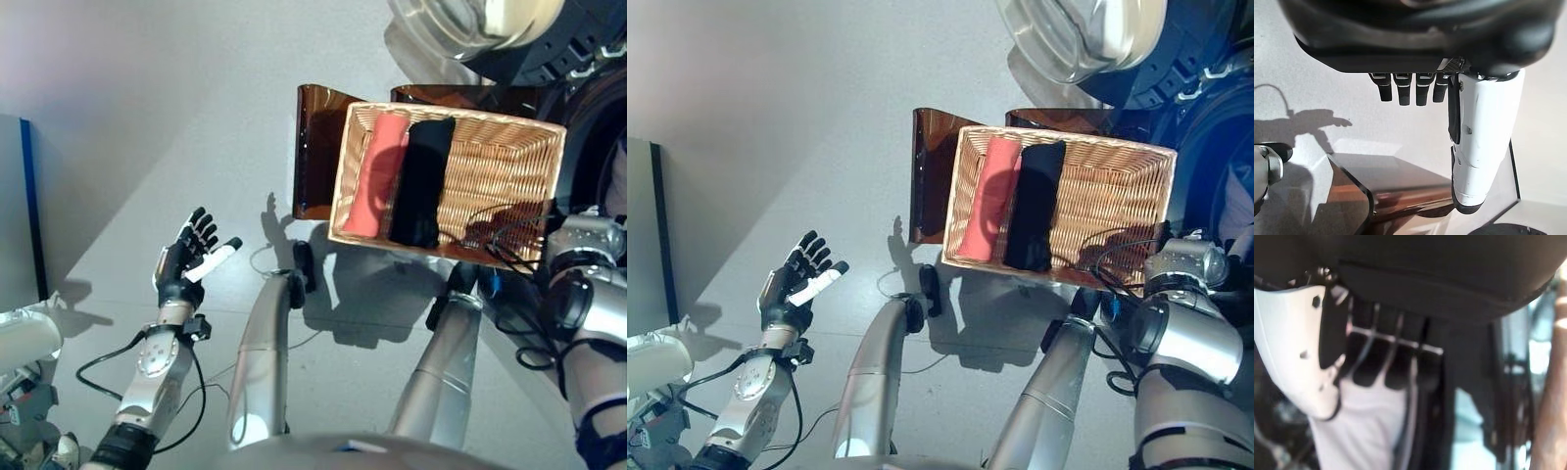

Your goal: Pick up the clothes and place them into the washing machine

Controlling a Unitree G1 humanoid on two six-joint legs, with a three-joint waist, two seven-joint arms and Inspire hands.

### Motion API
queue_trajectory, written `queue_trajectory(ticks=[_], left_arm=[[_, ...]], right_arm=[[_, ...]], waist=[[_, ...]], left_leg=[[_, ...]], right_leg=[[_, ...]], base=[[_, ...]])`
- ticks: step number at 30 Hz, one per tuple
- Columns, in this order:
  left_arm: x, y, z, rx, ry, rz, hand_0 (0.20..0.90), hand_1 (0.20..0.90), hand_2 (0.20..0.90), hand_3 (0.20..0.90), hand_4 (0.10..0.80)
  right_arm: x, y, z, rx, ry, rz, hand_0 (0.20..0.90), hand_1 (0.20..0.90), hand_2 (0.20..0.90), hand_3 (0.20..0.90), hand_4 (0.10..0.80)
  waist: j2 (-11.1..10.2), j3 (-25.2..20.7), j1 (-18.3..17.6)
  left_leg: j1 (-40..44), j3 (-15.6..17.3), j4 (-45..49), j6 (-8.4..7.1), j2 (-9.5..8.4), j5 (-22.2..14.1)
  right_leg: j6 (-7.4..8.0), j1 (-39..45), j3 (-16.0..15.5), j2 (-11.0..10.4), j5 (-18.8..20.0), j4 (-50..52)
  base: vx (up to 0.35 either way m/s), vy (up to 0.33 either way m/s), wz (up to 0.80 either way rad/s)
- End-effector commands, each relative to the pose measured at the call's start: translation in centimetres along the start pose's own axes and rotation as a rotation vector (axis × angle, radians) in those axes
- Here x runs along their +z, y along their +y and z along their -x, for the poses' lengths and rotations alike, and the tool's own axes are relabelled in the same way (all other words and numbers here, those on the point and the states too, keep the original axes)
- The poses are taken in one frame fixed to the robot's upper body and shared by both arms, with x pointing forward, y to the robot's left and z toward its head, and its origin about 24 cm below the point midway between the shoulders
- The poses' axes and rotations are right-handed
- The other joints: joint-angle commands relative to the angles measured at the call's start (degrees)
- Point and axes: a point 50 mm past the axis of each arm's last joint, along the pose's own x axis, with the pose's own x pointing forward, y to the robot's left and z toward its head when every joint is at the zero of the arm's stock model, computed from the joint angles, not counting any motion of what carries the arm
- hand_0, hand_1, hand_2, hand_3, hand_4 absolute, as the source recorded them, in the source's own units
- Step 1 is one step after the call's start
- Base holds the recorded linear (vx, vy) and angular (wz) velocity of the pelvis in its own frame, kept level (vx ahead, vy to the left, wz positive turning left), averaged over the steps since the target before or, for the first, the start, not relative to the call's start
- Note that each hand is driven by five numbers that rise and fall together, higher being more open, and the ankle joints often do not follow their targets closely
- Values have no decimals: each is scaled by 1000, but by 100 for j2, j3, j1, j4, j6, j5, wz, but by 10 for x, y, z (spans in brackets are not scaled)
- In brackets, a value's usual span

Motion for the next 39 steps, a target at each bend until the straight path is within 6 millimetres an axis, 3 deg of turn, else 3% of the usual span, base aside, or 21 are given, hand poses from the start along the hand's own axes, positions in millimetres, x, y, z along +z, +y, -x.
queue_trajectory(ticks=[1, 10, 15, 16, 19, 23, 27, 29, 35, 37, 38, 39], left_arm=[[18, 17, 7, 61, -81, 8, 900, 900, 900, 900, 800], [19, 22, 10, 72, -75, 18, 900, 900, 900, 900, 800], [18, 26, 12, 95, -68, 25, 900, 900, 900, 900, 800], [17, 27, 14, 105, -63, 31, 900, 900, 900, 900, 800], [15, 31, 16, 123, -50, 34, 900, 900, 900, 900, 800], [15, 32, 16, 123, -45, 37, 900, 900, 900, 900, 800], [17, 30, 15, 107, -58, 28, 900, 900, 900, 900, 800], [19, 29, 14, 99, -71, 27, 900, 900, 900, 900, 800], [22, 29, 15, 101, -106, 27, 900, 900, 900, 900, 800], [24, 30, 15, 96, -121, 17, 900, 900, 900, 900, 800], [26, 32, 15, 84, -137, -8, 900, 900, 900, 900, 800], [26, 31, 15, 85, -137, -7, 900, 900, 900, 900, 800]], right_arm=[[49, 18, 0, 34, -186, -103, 200, 200, 200, 200, 300], [105, 51, 17, 89, -294, -278, 200, 200, 200, 200, 300], [137, 55, 23, 80, -363, -392, 200, 200, 200, 200, 300], [151, 53, 24, 64, -399, -440, 200, 200, 200, 200, 300], [168, 44, 20, 9, -434, -505, 200, 200, 200, 200, 300], [174, 29, 11, -59, -458, -493, 200, 200, 200, 200, 300], [157, 29, 7, -29, -447, -386, 200, 200, 200, 200, 300], [146, 37, 10, 36, -435, -332, 900, 900, 900, 900, 800], [124, 59, 24, 233, -494, -128, 900, 900, 900, 900, 800], [123, 60, 23, 252, -554, 28, 900, 900, 900, 900, 800], [119, 60, 21, 284, -641, 242, 900, 900, 900, 900, 800], [119, 60, 22, 283, -645, 247, 900, 900, 900, 900, 800]], waist=[[268, -387, -59], [336, -468, -118], [327, -513, -206], [320, -518, -264], [298, -549, -346], [267, -556, -395], [245, -553, -351], [233, -546, -333], [251, -439, -293], [245, -412, -278], [226, -376, -258], [234, -378, -265]], left_leg=[[294, -184, -548, -424, 123, 54], [366, -111, -719, -429, 143, 113], [375, -129, -779, -445, 144, 140], [356, -122, -812, -452, 159, 193], [338, -142, -832, -478, 179, 162], [253, -157, -779, -469, 202, 177], [231, -139, -774, -453, 220, 163], [252, -128, -752, -453, 229, 92], [239, -120, -685, -427, 192, 78], [232, -129, -658, -428, 185, 77], [230, -130, -647, -433, 183, 87], [231, -130, -646, -434, 183, 85]], right_leg=[[-413, -73, 199, 148, -66, 135], [-368, -95, 280, 124, -18, 35], [-366, -102, 266, 125, -18, 32], [-383, -117, 259, 138, 27, 9], [-375, -116, 244, 164, 3, -16], [-390, -156, 229, 185, 33, -13], [-386, -197, 231, 193, 62, -33], [-367, -190, 250, 194, 25, -35], [-379, -178, 253, 213, 25, 12], [-380, -168, 245, 206, 14, 46], [-383, -164, 236, 201, 15, 60], [-383, -162, 236, 201, 13, 61]], base=[[0, 0, 0], [2, 1, 0], [0, 0, 0], [47, -18, 0], [11, -7, 0], [0, 0, 0], [2, 2, -1], [-1, 0, -2], [-5, 0, -2], [-12, -21, 0], [-19, -33, 1], [-28, -37, 1]])
